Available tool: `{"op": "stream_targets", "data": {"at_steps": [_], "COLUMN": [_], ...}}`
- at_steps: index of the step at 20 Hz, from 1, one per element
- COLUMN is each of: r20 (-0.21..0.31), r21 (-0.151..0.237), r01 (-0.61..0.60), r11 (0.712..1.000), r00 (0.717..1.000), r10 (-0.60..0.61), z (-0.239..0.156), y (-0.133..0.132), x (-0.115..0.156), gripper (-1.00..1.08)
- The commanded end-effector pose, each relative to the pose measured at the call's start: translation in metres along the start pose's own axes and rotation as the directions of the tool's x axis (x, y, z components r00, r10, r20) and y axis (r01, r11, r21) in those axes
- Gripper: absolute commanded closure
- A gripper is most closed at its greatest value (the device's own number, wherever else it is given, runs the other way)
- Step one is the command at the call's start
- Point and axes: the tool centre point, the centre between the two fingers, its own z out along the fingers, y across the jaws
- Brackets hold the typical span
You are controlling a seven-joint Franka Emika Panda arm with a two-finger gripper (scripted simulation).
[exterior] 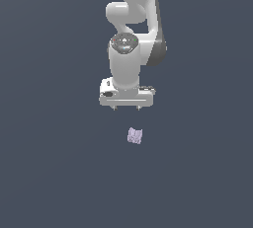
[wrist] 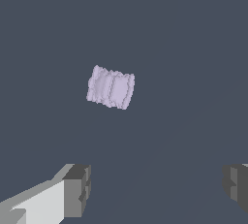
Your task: Pick up the object and move it to a goal position.
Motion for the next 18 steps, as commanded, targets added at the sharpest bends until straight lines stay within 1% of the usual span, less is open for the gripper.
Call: {"op": "stream_targets", "data": {"at_steps": [1,4,9,12,18], "r20": [0.000,-0.004,-0.021,-0.022,-0.021], "r21": [0.000,0.002,0.010,0.011,0.010], "r01": [0.000,0.015,0.073,0.078,0.051], "r11": [1.000,1.000,0.997,0.997,0.999], "r00": [1.000,1.000,0.997,0.997,0.998], "r10": [0.000,-0.015,-0.073,-0.078,-0.051], "z": [0.000,-0.001,-0.007,-0.008,-0.002], "y": [0.000,-0.006,-0.028,-0.030,-0.030], "x": [0.000,0.002,0.007,0.007,0.012], "gripper": [-0.92,-0.92,-0.92,-0.92,-0.92]}}
